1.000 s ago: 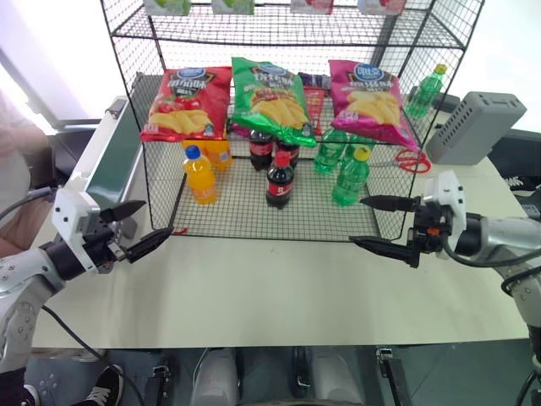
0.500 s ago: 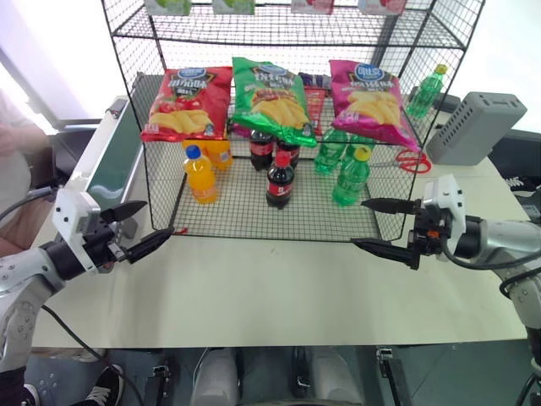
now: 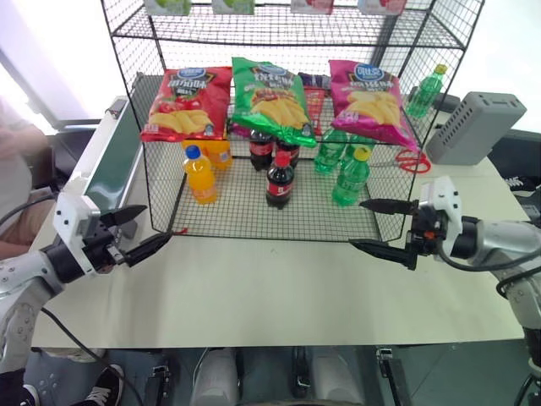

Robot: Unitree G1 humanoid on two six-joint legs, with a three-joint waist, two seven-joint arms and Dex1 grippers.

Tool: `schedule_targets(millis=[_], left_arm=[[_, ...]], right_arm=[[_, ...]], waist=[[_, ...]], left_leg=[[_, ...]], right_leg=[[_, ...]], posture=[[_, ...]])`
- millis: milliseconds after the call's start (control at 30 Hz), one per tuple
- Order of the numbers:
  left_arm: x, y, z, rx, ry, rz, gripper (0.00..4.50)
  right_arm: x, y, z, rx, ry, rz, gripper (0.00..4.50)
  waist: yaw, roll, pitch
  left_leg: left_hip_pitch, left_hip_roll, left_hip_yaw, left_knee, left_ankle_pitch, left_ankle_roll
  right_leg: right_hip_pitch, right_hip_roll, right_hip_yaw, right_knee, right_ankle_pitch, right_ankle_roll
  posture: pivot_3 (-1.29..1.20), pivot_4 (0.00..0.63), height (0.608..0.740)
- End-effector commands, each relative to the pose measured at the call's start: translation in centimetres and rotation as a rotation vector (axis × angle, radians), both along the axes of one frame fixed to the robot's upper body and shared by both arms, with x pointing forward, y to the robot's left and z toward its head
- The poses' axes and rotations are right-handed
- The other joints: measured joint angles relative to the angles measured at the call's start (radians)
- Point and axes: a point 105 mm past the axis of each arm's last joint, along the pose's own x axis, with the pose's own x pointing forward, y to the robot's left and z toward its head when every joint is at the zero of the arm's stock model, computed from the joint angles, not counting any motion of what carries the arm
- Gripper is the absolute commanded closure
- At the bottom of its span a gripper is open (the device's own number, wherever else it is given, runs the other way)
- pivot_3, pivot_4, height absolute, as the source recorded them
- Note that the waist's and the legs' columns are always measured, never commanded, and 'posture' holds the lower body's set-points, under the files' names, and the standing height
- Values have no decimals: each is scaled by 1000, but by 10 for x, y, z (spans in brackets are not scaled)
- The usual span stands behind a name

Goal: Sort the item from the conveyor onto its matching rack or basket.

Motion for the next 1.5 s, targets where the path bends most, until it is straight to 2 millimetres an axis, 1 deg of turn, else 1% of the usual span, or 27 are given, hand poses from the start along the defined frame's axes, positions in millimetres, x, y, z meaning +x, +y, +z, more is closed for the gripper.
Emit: schedule_targets(millis=[33,400,667,900,1067,1400,1500], left_arm=[[0,0,7,26,-31,-5,0],[2,-5,6,20,-37,-20,0],[9,-4,9,20,-46,-21,0],[9,-5,9,16,-49,-35,0],[14,-8,11,7,-54,-49,0],[21,-8,14,15,-73,-62,0],[23,-11,14,10,-72,-70,0]], right_arm=[[-1,0,11,3,-44,9,60],[-2,-2,9,-13,-43,7,60],[-3,-2,8,-6,-41,-1,60],[-5,-2,9,-8,-47,-7,60],[-6,-1,5,-11,-48,-11,60],[-4,-4,5,-6,-67,-24,60],[-4,-4,2,-4,-60,-21,60]], waist=[[0,0,0],[0,0,0],[0,0,0],[0,0,0],[1,0,0],[0,0,0],[0,0,0]], left_leg=[[0,0,0,0,0,0],[0,0,0,0,0,0],[0,0,0,0,0,0],[0,0,0,0,0,0],[0,0,0,0,0,0],[0,0,0,0,0,0],[0,0,0,0,0,0]], right_leg=[[0,0,0,0,0,0],[0,0,0,0,0,0],[0,0,0,0,0,0],[0,0,0,0,0,0],[0,0,0,0,0,0],[0,0,0,1,0,0],[0,0,0,1,0,0]], posture=[[0,150,740],[0,150,740],[0,150,740],[0,150,740],[0,150,740],[0,150,740],[0,150,740]])
